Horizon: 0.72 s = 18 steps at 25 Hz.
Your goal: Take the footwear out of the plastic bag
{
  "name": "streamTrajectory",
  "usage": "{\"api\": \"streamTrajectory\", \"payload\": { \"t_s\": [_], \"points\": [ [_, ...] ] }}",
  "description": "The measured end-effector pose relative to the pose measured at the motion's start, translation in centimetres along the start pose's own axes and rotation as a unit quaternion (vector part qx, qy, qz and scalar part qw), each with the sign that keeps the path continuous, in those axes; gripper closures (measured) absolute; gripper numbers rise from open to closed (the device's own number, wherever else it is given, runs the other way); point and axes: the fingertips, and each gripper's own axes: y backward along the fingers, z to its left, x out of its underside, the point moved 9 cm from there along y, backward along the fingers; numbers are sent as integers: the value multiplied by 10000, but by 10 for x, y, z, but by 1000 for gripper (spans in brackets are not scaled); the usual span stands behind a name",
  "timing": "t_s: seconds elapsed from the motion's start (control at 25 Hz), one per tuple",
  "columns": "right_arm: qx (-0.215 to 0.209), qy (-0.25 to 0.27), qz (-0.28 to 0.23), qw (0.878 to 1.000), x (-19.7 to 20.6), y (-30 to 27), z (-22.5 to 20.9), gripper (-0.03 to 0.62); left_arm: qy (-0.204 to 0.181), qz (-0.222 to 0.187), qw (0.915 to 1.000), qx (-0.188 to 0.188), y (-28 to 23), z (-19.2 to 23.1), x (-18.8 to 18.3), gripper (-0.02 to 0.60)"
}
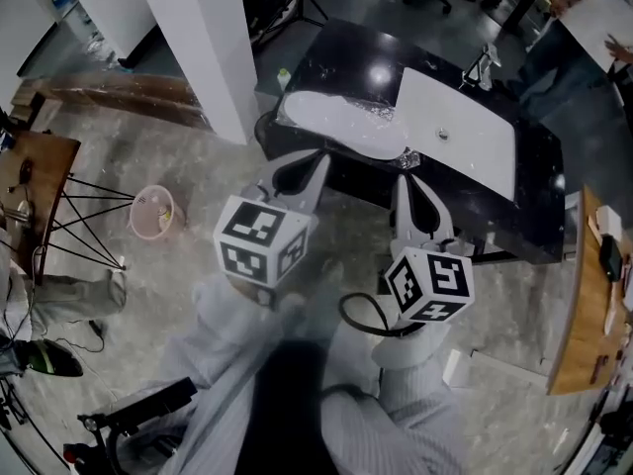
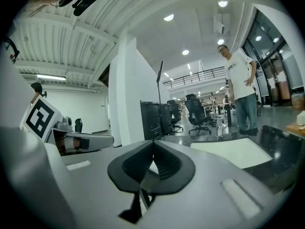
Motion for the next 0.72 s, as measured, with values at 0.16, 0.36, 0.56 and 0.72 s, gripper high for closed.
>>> {"api": "streamTrajectory", "payload": {
  "t_s": [0.16, 0.36, 0.56, 0.72],
  "points": [
    [-37, -54, 165, 9998, 4, -47, -38, 580, 83, 185, 9998, -92, -55, 23, 2, 580],
    [-265, -443, 525, 9973, 6, -101, -92, 579, 423, 526, 9976, -170, -118, 51, 4, 580],
    [-583, -1173, 1179, 9843, 13, -137, -141, 556, 1047, 888, 9905, 17, -150, 79, 7, 580],
    [-994, -2086, 1871, 9548, 28, -156, -172, 545, 1405, 1185, 9828, 177, -159, 108, 10, 552]
  ]
}}
